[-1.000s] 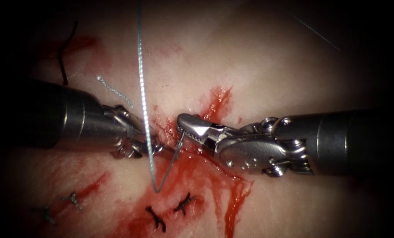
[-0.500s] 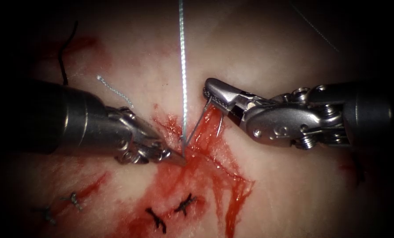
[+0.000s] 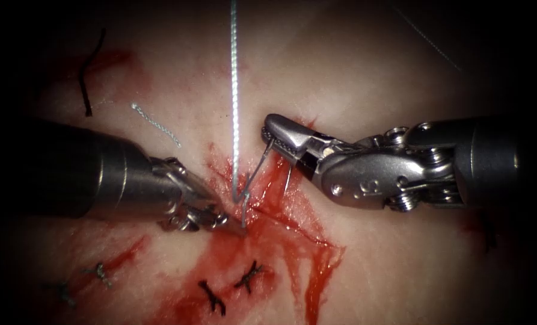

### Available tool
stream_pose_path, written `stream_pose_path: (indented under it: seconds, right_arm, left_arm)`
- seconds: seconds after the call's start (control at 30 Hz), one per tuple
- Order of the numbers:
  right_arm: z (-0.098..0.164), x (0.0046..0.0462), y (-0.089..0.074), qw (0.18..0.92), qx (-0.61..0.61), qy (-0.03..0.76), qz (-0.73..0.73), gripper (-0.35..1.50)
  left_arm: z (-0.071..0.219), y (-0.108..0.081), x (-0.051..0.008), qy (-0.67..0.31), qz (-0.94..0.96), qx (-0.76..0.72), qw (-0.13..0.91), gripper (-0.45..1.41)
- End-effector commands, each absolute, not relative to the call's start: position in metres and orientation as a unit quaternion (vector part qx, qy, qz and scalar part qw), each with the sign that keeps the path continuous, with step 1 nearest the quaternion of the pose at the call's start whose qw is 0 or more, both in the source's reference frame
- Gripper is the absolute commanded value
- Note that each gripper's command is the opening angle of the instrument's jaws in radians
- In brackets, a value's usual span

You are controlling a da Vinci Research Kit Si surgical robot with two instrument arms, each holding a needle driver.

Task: Wound Closure

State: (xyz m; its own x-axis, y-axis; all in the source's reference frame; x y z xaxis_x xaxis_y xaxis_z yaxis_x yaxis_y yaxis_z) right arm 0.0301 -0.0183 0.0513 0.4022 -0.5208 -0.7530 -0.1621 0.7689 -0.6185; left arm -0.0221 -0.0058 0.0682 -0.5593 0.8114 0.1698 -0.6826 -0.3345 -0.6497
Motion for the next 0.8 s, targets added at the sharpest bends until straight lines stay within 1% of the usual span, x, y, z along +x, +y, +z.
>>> stream_pose_path:
  seconds: [0.03,0.47,0.5,0.6,0.8]
  right_arm:
    - [0.0514,0.0311,-0.0184,0.772,-0.319,0.536,-0.117,-0.35]
    - [0.0533,0.0322,-0.0203,0.767,-0.314,0.542,-0.14,-0.35]
    - [0.0525,0.0322,-0.0195,0.756,-0.338,0.536,-0.164,-0.35]
    - [0.0501,0.0318,-0.0171,0.74,-0.377,0.528,-0.178,-0.35]
    - [0.0486,0.0312,-0.0158,0.721,-0.397,0.525,-0.216,-0.35]
  left_arm:
    - [0.0689,-0.0062,-0.0224,-0.348,0.811,-0.085,0.463,-0.45]
    - [0.0689,-0.0062,-0.0223,-0.35,0.811,-0.082,0.462,-0.45]
    - [0.0688,-0.0062,-0.0223,-0.351,0.811,-0.081,0.462,-0.45]
    - [0.0687,-0.0062,-0.0223,-0.351,0.811,-0.081,0.462,-0.45]
    - [0.0687,-0.0062,-0.0224,-0.351,0.81,-0.081,0.462,-0.45]
